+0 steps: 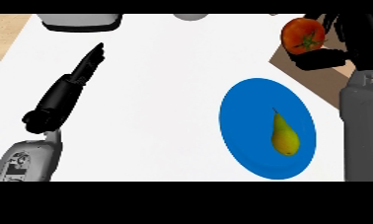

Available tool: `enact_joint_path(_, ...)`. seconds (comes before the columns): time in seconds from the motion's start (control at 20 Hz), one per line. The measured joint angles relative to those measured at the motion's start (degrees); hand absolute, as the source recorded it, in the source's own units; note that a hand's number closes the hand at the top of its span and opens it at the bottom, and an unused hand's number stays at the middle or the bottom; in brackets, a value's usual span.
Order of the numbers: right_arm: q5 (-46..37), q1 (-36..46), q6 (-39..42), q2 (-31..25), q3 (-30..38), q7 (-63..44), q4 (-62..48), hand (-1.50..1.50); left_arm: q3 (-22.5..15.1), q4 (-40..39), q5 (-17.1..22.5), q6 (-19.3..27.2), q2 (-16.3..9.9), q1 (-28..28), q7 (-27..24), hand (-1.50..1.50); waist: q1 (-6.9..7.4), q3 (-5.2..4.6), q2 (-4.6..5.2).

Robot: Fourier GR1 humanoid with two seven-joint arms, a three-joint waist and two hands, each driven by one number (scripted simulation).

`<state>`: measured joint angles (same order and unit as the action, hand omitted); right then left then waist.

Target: Pick the tomato from the plate and place it in the cardboard box

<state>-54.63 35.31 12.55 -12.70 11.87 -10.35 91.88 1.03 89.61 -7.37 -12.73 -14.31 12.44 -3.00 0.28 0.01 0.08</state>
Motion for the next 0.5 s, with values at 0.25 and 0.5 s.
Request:
enact_joint_path(0.25, 1.64, 5.18, -1.1, -7.25, 6.29, 2.82, -11.05, 1.5, 0.16, -0.48, 0.04, -0.6, 0.12, 1.21, 0.68, 0.0, 0.23, 0.0, 0.11)
enact_joint_path(0.5, -0.07, 6.93, -0.85, -14.16, 7.36, 7.9, -24.14, 1.5, 0.09, -0.66, -0.47, -0.54, 0.45, 0.67, -0.61, 0.0, 0.61, 0.0, 0.27)
